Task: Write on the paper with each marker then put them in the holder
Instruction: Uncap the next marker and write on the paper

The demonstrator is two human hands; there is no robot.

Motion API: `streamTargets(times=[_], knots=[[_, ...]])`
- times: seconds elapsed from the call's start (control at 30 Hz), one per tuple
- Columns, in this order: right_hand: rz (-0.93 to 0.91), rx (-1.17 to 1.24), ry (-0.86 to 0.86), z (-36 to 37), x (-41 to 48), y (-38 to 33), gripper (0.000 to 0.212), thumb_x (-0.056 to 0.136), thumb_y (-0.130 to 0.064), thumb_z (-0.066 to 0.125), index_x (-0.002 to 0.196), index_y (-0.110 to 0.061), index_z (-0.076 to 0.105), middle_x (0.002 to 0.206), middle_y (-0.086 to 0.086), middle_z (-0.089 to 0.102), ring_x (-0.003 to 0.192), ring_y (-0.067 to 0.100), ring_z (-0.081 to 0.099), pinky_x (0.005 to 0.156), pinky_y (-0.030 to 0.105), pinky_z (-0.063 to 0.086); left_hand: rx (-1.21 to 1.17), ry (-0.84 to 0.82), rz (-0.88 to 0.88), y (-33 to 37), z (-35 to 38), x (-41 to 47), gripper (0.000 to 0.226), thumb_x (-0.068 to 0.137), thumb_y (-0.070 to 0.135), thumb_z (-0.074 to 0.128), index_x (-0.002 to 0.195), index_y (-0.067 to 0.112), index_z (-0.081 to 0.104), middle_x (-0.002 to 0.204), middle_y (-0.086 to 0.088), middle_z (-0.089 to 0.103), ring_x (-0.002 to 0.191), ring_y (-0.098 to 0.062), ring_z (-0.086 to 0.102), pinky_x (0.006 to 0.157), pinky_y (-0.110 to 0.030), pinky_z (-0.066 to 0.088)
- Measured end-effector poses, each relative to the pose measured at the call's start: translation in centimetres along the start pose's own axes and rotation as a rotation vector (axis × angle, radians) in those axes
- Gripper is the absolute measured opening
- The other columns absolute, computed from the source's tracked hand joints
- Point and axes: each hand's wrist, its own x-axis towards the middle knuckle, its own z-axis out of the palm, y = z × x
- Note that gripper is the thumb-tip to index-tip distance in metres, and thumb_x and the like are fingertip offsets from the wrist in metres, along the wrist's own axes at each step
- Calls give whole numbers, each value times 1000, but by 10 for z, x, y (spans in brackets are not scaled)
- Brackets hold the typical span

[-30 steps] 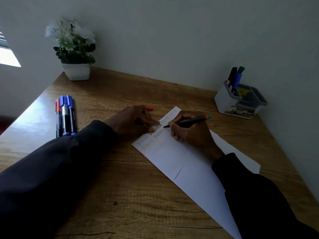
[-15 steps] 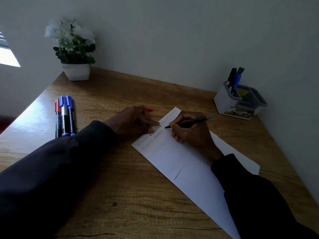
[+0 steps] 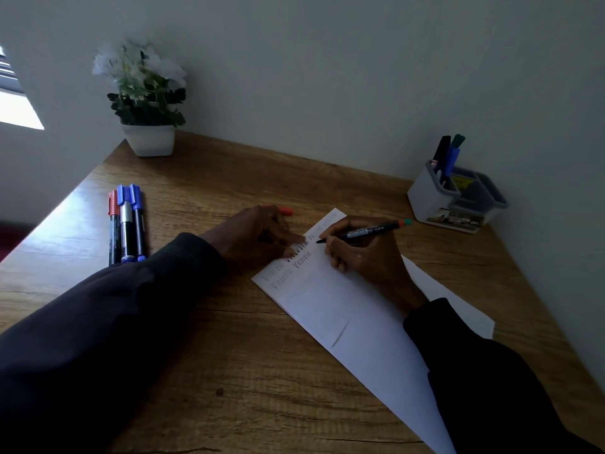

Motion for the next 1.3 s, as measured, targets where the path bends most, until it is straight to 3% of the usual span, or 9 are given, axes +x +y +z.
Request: streamTargets(times=[0.23,0.37,0.67,0.93,1.2,1.3], knots=[[19,-55,21,2,-1,-3,11,87,-4,76,88,-15,72,75,0,74,60,12,70,56,21,54,-19,-19,-13,2,0,1,30,90,26,63,120,33,64,135,6,47,131,3,24,76,-1,34],[94,-82,23,6,0,-1,21,87,-10,78,80,-27,69,72,-15,74,63,3,69,59,15,53,-50,-3,-11,2,0,0,26,89,25,64,112,38,62,135,5,49,129,3,25,79,-4,35],[47,-114,15,5,0,-4,16,84,-5,80,82,-19,73,77,-5,75,68,8,72,62,19,56,-17,-4,-3,1,0,0,29,90,26,63,118,32,64,142,3,44,124,6,23,74,-2,37],[37,-91,45,4,0,-3,13,80,3,78,79,-9,74,71,-2,74,60,6,69,57,18,53,-27,-13,18,-4,2,1,34,89,25,65,123,30,64,136,4,49,134,-1,25,77,-3,36],[61,-96,73,7,-1,-5,12,84,-5,78,82,-15,73,74,1,75,62,11,71,59,23,58,-24,5,6,-3,2,1,33,90,26,64,123,29,64,137,6,46,123,8,21,73,1,37],[92,-77,81,7,-1,-7,12,86,-8,78,82,-18,73,74,-1,75,61,10,71,59,21,56,-15,-2,7,-4,2,1,33,90,26,64,123,29,63,138,5,47,130,4,23,73,-1,35]])
